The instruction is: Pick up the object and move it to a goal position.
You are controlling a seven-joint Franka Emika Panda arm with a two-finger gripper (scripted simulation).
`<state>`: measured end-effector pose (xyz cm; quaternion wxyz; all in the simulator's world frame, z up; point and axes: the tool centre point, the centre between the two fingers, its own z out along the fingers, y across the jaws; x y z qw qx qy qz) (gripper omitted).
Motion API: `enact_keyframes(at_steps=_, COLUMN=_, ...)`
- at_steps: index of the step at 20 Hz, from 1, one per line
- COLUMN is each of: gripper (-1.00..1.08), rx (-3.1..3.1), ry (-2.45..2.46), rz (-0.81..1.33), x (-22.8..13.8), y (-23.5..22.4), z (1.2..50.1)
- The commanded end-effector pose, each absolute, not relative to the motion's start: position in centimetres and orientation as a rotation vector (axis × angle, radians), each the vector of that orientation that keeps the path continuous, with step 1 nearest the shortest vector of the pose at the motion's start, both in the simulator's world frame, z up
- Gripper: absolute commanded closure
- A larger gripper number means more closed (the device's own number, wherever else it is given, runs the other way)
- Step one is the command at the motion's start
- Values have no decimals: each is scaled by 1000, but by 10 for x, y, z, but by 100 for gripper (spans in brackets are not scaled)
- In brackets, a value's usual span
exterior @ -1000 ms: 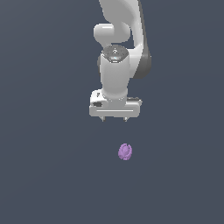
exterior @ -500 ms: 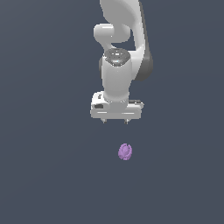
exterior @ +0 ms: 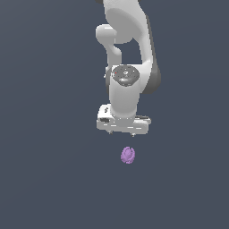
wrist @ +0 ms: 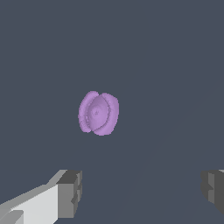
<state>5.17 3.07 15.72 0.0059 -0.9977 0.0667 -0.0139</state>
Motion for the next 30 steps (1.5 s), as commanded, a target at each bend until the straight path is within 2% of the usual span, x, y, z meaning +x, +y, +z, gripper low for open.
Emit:
enact_keyframes(at_steps=1, gripper=-92, rx=-3120, ry=264, rz=-35, x=63, y=37, z=146)
enact_keyframes(at_steps=13, gripper=-92, rx=-3103, ry=474, rz=-5, x=99, y=62, z=100)
enact_keyframes(at_steps=25, gripper=-92, rx=-3100, ry=509, rz=1, x=104, y=67, z=87)
enact_keyframes(at_steps=30, gripper=-92, rx=-3100, ry=511, rz=0, x=103, y=67, z=65)
